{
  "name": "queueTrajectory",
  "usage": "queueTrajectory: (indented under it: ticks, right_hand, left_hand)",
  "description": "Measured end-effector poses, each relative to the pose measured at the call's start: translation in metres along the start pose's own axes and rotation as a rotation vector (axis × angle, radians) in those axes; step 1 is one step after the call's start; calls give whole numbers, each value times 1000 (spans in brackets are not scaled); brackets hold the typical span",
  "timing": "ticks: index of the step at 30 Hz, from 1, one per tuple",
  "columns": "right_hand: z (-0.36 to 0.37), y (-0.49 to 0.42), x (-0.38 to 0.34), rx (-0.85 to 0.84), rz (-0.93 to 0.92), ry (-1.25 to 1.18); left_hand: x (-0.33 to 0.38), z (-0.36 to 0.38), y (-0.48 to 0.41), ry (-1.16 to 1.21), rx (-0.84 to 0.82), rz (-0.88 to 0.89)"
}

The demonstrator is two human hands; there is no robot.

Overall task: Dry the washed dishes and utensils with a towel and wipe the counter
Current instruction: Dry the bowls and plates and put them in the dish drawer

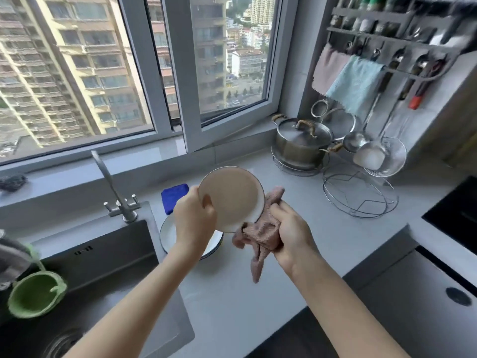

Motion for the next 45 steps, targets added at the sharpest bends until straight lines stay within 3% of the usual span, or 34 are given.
queueTrajectory:
  ticks: [3, 6, 8, 9, 14, 20, 27, 34, 38, 45]
  right_hand:
    - [-48, 33, -33, 83, -251, 233]
    - [-93, 73, -53, 187, -471, 903]
    - [-121, 98, -52, 197, -474, 1256]
    - [-137, 110, -50, 191, -438, 1304]
    - [-235, 159, -41, 226, -296, 1077]
    - [-379, 264, -49, 433, -334, 721]
    - [-575, 419, -30, 739, -273, 536]
    - [-703, 531, -4, 937, -231, 393]
    - [-769, 573, 16, 1077, -167, 341]
    - [-912, 633, 44, 1381, -6, 429]
  left_hand:
    - [-13, 11, 17, -70, -168, -58]
    - [-9, 28, 54, 54, -400, -159]
    - [9, 42, 89, 209, -558, -250]
    - [20, 50, 108, 290, -624, -291]
    - [92, 93, 215, 428, -881, -271]
    - [185, 133, 394, 402, -1162, -68]
    - [293, 132, 624, 400, -1601, 51]
    - [349, 124, 789, 316, -1979, 49]
    - [371, 136, 857, 244, -2063, 97]
    - [392, 200, 953, 99, -2015, 11]
Point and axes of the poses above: each hand's wrist, its own y-axis away from the middle knuckle, its own z-axis out of the palm, x = y × z, the point moved 9 cm from there along -y, towards the middle knuckle, and after that the axes turned 9 degrees about x, right-handed, at the moved point
